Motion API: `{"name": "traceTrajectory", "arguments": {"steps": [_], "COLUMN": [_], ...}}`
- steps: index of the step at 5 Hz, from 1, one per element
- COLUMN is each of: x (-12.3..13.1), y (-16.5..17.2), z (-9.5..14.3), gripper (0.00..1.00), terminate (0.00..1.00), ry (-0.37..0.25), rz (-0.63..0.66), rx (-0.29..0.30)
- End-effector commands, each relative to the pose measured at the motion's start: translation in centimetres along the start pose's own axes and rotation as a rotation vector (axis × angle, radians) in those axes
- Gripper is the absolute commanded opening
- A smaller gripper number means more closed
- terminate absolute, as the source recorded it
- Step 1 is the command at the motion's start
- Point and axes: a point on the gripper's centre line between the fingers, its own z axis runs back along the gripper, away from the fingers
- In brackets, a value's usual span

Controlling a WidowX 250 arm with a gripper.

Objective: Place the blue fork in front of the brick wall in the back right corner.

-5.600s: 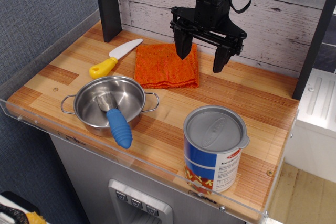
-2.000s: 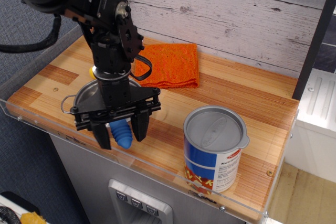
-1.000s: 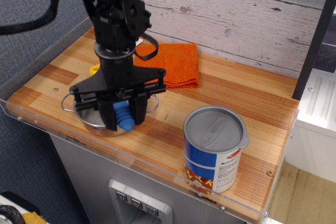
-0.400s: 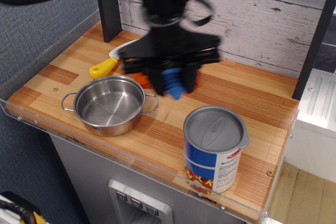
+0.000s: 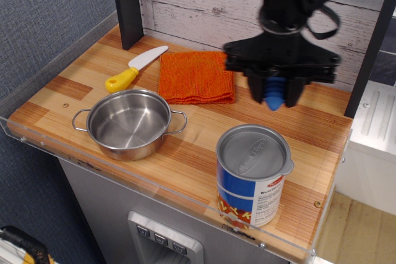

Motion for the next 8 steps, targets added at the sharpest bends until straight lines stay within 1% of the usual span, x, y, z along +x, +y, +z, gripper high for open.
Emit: {"name": "traceTrajectory", "arguments": {"steps": [1, 2, 4, 6, 7, 8], "x": [0.4, -0.2, -0.5, -1.2, -1.2, -1.3], "y": [-3.6, -4.4, -4.8, -4.3, -4.0, -4.0], "z": [-1.2, -2.4, -4.6, -5.6, -5.8, -6.0], "gripper": [0.0, 0.0, 0.0, 0.0, 0.0, 0.0], "terminate": [0.0, 0.0, 0.0, 0.0, 0.0, 0.0], "ry": [-0.049, -0.022, -0.025, -0.003, 0.008, 0.004], "rz": [-0.117, -0.129, -0.191, -0.19, -0.181, -0.187], "rx": [-0.019, -0.028, -0.013, -0.01, -0.029, -0.023]}}
